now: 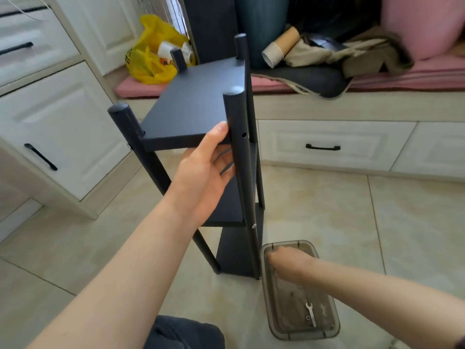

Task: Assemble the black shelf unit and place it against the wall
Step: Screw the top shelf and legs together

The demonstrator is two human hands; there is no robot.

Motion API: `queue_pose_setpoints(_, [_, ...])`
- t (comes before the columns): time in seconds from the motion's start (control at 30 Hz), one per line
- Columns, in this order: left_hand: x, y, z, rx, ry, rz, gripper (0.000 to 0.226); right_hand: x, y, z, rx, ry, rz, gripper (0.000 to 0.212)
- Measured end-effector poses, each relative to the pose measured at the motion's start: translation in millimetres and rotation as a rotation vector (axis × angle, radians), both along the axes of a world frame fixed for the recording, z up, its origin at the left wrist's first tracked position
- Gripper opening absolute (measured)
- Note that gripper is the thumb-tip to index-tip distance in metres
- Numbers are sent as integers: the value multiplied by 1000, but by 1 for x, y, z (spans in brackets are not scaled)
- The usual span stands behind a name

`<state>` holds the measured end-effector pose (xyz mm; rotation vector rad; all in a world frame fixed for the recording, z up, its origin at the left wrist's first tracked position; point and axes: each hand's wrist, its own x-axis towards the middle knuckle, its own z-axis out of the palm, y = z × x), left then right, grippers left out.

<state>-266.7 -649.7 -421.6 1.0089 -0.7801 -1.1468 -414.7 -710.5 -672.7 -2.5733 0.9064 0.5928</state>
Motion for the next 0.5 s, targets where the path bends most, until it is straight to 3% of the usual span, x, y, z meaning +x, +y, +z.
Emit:
queue_pose_setpoints(0.27, [0, 2, -1, 4, 2, 30, 18, -28, 14, 134, -6, -274, 132, 13])
queue_pose_setpoints(0.4, [-1, 4, -1, 0, 3, 30, 20, -45, 19, 191, 85, -581, 10, 15])
queue_pose_setpoints(0.5, [0, 5, -1, -4, 5, 27, 36, -51, 20, 219, 129, -881, -77, 13])
